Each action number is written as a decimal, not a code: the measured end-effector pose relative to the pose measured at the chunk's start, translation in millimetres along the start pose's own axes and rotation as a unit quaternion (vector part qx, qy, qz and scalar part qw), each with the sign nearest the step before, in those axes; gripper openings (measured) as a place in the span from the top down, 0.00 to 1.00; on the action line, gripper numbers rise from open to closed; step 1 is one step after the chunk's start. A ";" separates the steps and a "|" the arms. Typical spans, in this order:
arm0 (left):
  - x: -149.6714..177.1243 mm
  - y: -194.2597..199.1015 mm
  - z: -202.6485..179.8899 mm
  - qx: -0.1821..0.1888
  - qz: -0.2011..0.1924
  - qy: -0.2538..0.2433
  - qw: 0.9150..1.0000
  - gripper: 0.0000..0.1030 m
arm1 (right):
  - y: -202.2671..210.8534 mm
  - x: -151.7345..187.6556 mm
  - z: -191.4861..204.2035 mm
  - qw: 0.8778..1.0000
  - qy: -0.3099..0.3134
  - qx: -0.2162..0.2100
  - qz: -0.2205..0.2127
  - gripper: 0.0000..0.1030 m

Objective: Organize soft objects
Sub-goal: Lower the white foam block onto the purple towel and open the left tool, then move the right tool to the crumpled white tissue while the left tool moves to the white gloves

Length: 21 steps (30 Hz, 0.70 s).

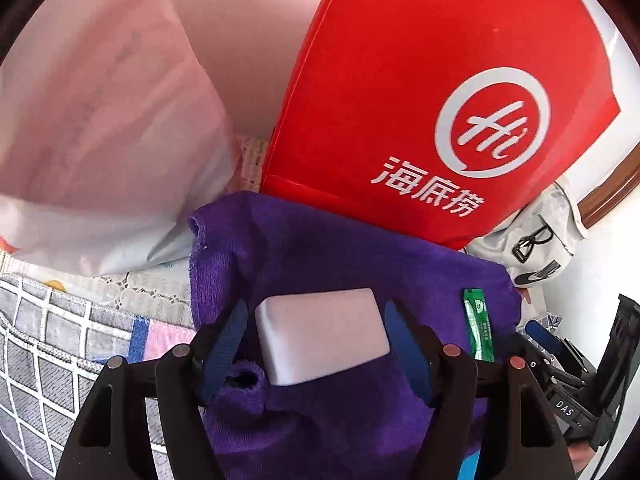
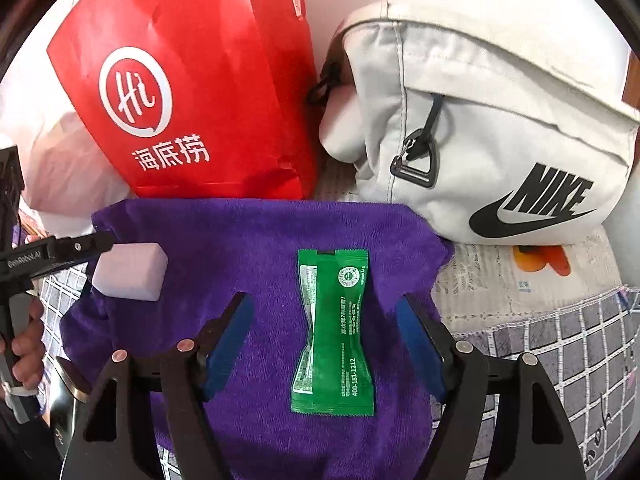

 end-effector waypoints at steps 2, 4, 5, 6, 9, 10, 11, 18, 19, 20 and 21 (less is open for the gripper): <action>1.9 4.8 -1.0 -0.001 -0.001 -0.004 1.000 0.32 | 5.2 -0.3 2.3 1.000 0.005 0.008 -0.004 0.28; 3.0 11.1 -1.8 -0.008 -0.006 -0.013 1.000 0.32 | 9.5 0.7 7.4 1.000 0.007 0.006 -0.006 0.28; 4.1 14.5 -2.9 -0.014 -0.009 -0.016 1.000 0.32 | 13.6 2.3 10.0 1.000 0.007 0.001 -0.009 0.28; 5.6 17.1 -5.0 -0.017 -0.012 -0.018 1.000 0.32 | 17.0 3.8 14.6 1.000 0.008 -0.004 -0.009 0.28; 13.7 24.3 -9.3 -0.017 -0.010 -0.021 1.000 0.32 | 30.9 14.4 18.7 1.000 0.018 0.002 -0.003 0.28; 18.8 28.4 -11.2 -0.017 -0.005 -0.025 1.000 0.32 | 38.0 18.5 21.2 1.000 0.026 0.005 -0.001 0.28; 23.1 33.4 -12.1 -0.018 -0.004 -0.027 0.999 0.32 | 42.8 20.7 24.0 0.999 0.031 0.007 -0.001 0.28; 52.3 79.8 -16.8 -0.024 -0.020 -0.029 0.999 0.32 | 96.8 63.9 41.0 0.999 0.036 -0.018 -0.007 0.28; 59.6 89.2 -16.7 -0.023 -0.021 -0.028 0.999 0.32 | 105.9 71.3 42.8 0.999 0.037 -0.019 -0.010 0.28; 65.7 97.0 -16.3 -0.022 -0.023 -0.027 0.999 0.32 | 114.6 79.1 43.5 0.999 0.038 -0.018 -0.014 0.28; 71.7 103.1 -16.3 -0.021 -0.025 -0.027 0.999 0.32 | 122.3 86.5 46.4 0.999 0.038 -0.019 -0.017 0.28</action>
Point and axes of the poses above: each gripper's, at about its wrist camera, not at the fingertips, and y roughly against the way its jaws point, z to its left, x to its underside, the point moved 7 cm from there along -y, roughly the way its jaws point, and after that the axes turned 7 degrees about y, right-handed, at the moved point
